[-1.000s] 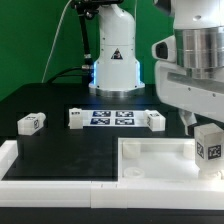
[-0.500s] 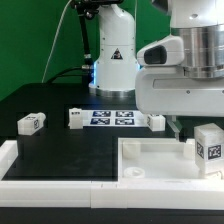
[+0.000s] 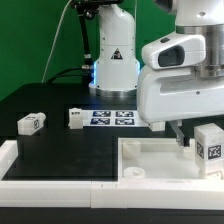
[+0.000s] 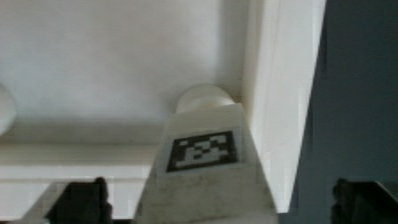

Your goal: Assemble one leg

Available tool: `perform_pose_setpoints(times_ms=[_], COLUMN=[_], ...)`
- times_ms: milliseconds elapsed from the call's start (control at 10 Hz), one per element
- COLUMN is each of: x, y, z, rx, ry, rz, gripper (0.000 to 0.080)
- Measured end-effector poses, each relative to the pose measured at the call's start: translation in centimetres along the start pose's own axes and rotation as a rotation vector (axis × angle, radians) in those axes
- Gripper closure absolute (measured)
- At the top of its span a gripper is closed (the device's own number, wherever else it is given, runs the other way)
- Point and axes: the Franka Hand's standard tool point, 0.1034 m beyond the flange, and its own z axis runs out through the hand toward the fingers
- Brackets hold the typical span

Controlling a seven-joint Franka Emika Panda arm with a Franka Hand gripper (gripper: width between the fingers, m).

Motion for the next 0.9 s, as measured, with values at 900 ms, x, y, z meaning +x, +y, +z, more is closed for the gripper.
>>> perform_pose_setpoints(times_ms=[900], x=[0.0], y=[-0.13], z=[0.13], rx=[-0.016], ry=[0.008], rz=[0.694], gripper=[0.0509])
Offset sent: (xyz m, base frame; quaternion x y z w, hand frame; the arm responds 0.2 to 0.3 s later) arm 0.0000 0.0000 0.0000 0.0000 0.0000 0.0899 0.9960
